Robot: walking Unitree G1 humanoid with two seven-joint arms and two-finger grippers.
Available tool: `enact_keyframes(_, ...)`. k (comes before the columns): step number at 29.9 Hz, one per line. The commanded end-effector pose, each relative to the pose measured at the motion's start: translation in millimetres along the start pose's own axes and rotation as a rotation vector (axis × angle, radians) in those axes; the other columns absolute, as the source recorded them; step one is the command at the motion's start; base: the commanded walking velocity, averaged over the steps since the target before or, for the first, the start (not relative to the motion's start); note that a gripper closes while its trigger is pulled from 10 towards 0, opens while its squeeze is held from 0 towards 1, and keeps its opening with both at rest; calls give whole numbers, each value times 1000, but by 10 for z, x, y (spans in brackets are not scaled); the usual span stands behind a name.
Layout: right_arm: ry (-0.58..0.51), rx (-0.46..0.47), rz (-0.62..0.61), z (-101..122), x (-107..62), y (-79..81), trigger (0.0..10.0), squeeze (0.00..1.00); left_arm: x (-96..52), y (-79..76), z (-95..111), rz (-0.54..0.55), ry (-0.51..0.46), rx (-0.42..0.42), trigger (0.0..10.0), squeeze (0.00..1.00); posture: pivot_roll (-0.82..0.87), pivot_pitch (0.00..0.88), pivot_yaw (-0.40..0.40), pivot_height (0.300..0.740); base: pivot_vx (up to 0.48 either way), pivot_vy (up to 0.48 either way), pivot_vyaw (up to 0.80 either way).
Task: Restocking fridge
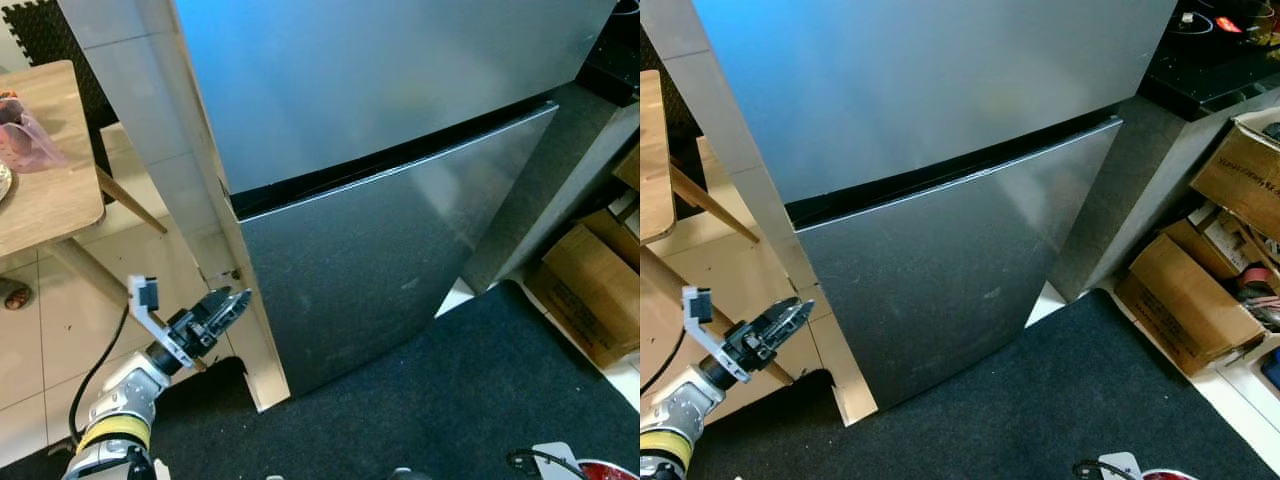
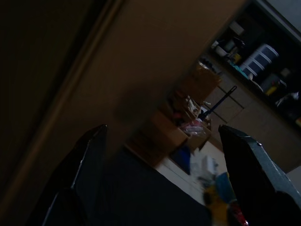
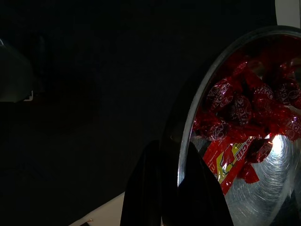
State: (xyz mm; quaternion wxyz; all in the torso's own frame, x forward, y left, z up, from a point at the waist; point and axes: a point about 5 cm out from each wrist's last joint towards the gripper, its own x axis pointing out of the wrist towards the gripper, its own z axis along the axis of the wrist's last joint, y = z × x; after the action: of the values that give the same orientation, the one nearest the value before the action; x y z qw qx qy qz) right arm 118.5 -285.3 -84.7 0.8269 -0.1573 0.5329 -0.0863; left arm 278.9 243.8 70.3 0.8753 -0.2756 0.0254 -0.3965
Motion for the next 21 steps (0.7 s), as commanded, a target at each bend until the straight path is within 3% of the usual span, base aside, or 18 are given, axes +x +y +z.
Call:
enact_keyframes(1, 11, -5, -8, -44, -7, -20, 10000, 0, 76, -13, 270, -46, 23, 126, 10000, 1000, -24, 96, -7, 740, 0, 0, 0)
enact_keyframes(8, 12, -3, -7, -52, -8, -9, 10000, 0, 263, -49, 561, -68, 20, 297, 10000, 1000, -26, 103, -2, 740, 0, 0, 0)
enact_keyframes(9, 14, -3, -7, -58, -9, -6, 10000, 0, 331, -75, 658, -82, 13, 345, 10000, 0, -26, 103, -2, 740, 0, 0, 0)
enact_keyframes(15, 15, 1, -10, -68, -11, -6, 10000, 0, 499, -174, 856, -137, -12, 423, 10000, 0, -27, 106, -1, 740, 0, 0, 0)
enact_keyframes(21, 13, 1, -15, -68, -12, -18, 10000, 0, 673, -266, 861, -201, 39, 481, 10000, 0, -33, 108, -3, 740, 0, 0, 0)
